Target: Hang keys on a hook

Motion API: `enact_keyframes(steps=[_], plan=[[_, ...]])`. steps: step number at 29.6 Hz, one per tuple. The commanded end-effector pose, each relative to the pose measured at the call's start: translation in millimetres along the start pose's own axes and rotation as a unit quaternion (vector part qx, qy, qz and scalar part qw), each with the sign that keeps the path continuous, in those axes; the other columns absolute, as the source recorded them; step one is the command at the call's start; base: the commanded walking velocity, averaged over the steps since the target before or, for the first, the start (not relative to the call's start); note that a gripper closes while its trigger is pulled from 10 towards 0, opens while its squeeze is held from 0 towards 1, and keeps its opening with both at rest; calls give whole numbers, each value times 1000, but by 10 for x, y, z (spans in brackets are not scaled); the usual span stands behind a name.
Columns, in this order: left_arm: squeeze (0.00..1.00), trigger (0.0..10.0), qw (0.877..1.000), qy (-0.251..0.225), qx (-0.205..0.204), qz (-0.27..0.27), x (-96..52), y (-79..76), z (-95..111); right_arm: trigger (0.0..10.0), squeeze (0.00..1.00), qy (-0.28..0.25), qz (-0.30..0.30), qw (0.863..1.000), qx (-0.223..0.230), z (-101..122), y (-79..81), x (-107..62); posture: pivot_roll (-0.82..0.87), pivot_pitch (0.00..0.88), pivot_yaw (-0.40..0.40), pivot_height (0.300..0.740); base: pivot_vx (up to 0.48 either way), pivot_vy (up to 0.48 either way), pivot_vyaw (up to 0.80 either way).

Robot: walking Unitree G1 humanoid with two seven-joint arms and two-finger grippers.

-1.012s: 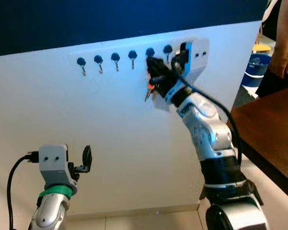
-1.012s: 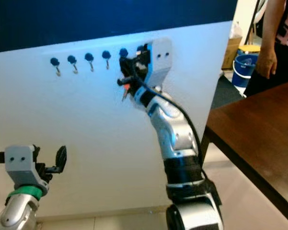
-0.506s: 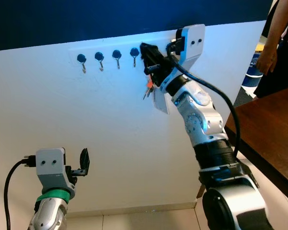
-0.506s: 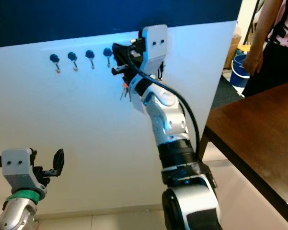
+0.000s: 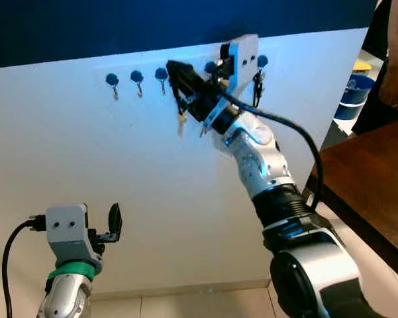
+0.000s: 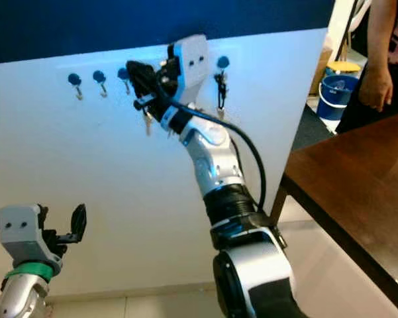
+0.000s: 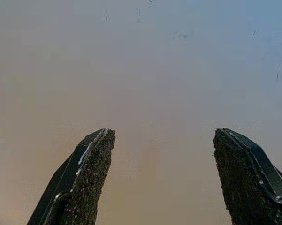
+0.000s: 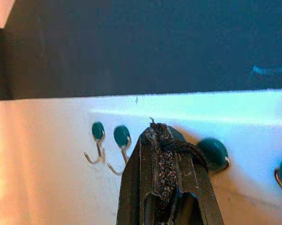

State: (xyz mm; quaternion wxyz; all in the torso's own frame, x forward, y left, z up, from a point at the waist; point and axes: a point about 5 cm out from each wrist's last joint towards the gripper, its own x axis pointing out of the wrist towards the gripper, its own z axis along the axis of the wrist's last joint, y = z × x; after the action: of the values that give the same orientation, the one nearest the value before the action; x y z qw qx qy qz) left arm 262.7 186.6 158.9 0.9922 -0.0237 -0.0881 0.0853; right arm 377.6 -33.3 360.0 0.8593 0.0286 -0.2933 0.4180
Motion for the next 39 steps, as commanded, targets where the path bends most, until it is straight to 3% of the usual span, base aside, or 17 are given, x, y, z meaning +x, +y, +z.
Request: enact_keyframes(steps=[1, 18, 20, 28, 39], plan=[[0, 10000, 1000, 12, 7, 11, -37, 72, -40, 10000, 0, -2, 19, 1000, -7, 2, 76, 60, -208, 123, 173, 740, 0, 0, 0], [0, 10000, 1000, 12, 13, 5, -24, 75, -24, 10000, 0, 16, -46, 999, -22, -78, -181, -66, -194, 112, 184, 740, 0, 0, 0], [0, 10000, 1000, 14, 14, 4, -26, 70, -31, 10000, 0, 45, -23, 998, -34, -157, -152, -88, -192, 112, 186, 740, 0, 0, 0], [0, 10000, 1000, 16, 16, 3, -28, 88, -34, 10000, 0, 76, 12, 996, -38, -274, -109, -133, -190, 116, 188, 740, 0, 0, 0], [0, 10000, 1000, 16, 17, 4, -20, 103, -25, 10000, 0, 30, -48, 998, -20, -100, -258, -90, -183, 116, 192, 740, 0, 0, 0]])
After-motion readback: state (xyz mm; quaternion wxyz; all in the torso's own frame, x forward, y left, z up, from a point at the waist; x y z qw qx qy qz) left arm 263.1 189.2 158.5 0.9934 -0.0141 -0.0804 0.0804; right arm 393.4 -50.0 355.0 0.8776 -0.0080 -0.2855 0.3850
